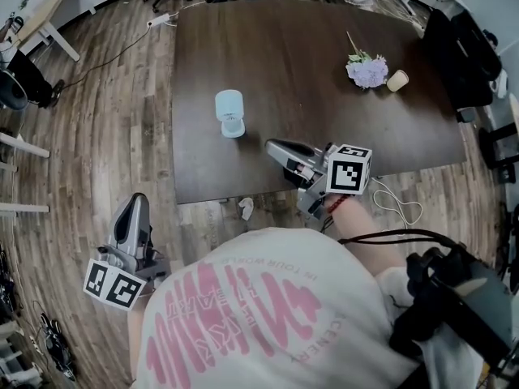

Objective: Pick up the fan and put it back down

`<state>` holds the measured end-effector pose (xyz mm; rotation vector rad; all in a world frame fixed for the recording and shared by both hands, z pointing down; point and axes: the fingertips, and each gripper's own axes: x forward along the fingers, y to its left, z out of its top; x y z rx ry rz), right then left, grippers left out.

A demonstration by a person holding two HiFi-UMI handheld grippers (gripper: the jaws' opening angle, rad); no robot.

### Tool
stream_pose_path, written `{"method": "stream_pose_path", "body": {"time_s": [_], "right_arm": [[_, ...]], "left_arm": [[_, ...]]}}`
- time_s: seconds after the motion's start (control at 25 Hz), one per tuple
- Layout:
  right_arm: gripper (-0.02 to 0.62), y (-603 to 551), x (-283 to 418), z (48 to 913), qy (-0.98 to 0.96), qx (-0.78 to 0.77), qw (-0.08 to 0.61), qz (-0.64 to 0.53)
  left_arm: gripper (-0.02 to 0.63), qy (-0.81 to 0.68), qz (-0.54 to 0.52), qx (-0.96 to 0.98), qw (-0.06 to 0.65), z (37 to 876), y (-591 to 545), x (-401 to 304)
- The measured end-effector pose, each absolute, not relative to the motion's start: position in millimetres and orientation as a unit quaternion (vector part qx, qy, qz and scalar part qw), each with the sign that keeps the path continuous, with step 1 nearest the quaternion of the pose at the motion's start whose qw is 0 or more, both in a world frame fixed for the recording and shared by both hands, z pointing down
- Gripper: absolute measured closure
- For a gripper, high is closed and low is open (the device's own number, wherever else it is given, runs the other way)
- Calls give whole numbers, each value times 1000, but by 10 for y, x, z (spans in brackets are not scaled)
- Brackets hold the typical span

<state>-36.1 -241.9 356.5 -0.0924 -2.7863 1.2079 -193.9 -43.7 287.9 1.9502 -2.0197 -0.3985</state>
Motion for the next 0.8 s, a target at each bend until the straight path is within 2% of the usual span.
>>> {"method": "stream_pose_path", "body": {"time_s": [0.56,0.8], "right_arm": [[589,-2519,-465,3973,-922,-53,66,379],[588,-2612,-564,4083,-938,-53,86,331]], "left_arm": [[588,-718,-92,659,205,3197,-766,-1723],[588,-707,-71,668,220,3295,-930,-1674]]}}
